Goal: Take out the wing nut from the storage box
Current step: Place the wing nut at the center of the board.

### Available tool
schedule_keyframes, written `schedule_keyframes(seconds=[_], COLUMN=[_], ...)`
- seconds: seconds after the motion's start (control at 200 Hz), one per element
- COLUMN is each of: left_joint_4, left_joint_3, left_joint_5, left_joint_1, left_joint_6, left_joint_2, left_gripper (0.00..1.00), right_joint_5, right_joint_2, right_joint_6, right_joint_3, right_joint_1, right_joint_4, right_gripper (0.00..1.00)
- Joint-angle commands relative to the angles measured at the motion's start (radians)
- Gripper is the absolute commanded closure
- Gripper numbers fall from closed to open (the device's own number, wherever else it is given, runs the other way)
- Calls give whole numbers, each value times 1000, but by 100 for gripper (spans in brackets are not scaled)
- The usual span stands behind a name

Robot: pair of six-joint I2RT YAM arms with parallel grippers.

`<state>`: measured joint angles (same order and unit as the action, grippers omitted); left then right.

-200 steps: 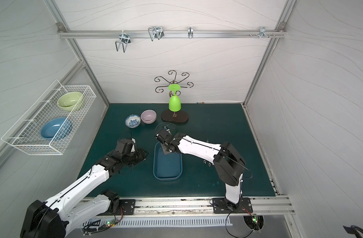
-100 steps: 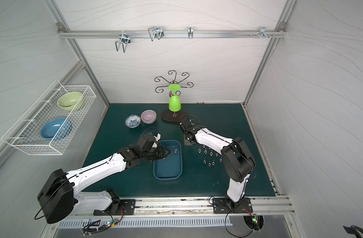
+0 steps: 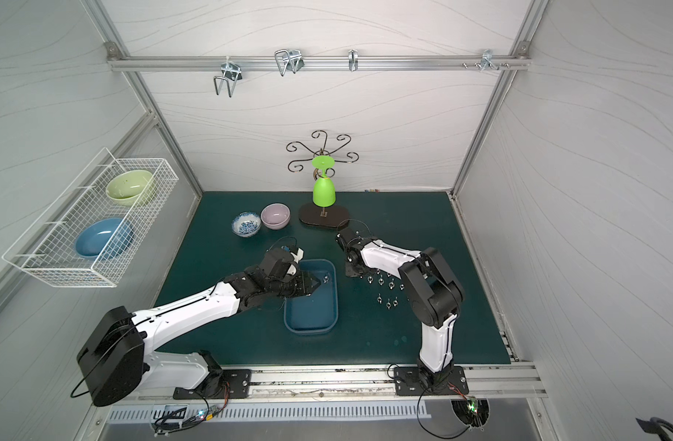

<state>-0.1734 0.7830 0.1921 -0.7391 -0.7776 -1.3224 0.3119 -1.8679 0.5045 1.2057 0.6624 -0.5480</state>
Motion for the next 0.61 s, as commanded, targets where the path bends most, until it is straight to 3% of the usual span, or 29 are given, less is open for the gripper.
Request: schedule_keyframes(seconds=[0.0,0.11,0.45,0.6], left_joint_4=[38,38,5,-55], left_joint_3=[28,24,26,51], left_joint_5=[3,-2,-21,-84], left_joint_1=[-6,-6,-6,-5], left_joint_6=[13,10,12,35], left_joint_2=[-11,-9,16,68], left_gripper=[49,49,49,49], right_joint_5=[-14,-24,-10,44], right_joint_2=[-16,-19,59,111], right_joint_6=[11,6,-38,-65], right_joint_3=[-9,-9,-12,15], right_joint_1=[-7,-6,-1,42], right_joint_4=[7,0,19,-6], right_gripper=[100,100,74,72])
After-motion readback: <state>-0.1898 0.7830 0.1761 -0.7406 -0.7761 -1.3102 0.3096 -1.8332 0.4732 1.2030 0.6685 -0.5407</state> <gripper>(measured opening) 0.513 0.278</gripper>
